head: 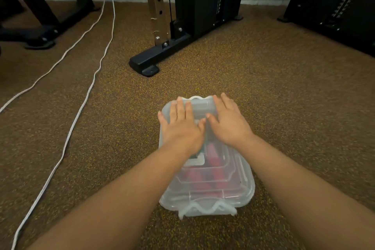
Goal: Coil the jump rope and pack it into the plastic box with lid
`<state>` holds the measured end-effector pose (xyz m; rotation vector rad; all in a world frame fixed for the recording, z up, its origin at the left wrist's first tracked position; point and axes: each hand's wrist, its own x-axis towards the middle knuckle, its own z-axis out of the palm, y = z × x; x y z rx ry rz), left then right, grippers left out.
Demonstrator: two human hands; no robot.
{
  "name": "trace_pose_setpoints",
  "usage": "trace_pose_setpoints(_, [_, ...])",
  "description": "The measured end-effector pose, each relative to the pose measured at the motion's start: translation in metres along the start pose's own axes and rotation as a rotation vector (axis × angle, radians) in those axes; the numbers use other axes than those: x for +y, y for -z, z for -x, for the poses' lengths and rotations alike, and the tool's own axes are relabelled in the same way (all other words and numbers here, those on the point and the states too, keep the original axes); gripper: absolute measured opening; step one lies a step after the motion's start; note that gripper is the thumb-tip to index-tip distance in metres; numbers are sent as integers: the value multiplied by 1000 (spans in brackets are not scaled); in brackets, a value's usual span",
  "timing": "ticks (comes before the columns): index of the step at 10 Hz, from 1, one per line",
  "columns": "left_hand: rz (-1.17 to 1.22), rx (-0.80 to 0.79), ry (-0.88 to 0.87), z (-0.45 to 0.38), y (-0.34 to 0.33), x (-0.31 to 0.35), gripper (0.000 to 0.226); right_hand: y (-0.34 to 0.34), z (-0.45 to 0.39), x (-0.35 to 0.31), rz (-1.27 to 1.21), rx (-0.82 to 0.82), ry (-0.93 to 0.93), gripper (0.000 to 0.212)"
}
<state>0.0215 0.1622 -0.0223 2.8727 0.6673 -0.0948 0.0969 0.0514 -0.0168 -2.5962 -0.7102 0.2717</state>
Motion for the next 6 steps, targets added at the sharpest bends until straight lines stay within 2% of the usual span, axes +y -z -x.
trace_pose_setpoints(1, [-22,-51,33,31,1,-2,71,-2,23,1,-66,-11,-24,63])
trace_pose_setpoints(2, [-3,-71,-1,38,7,-7,72,-5,38,2,-99,8,-34,62])
trace_pose_setpoints(4, [43,-111,13,36,17,-4,77,3,54,-3,-71,-58,-34,61])
trace_pose_setpoints(6, [85,-144,21,30,40,0,66,33,61,-11,117,-181,49,52])
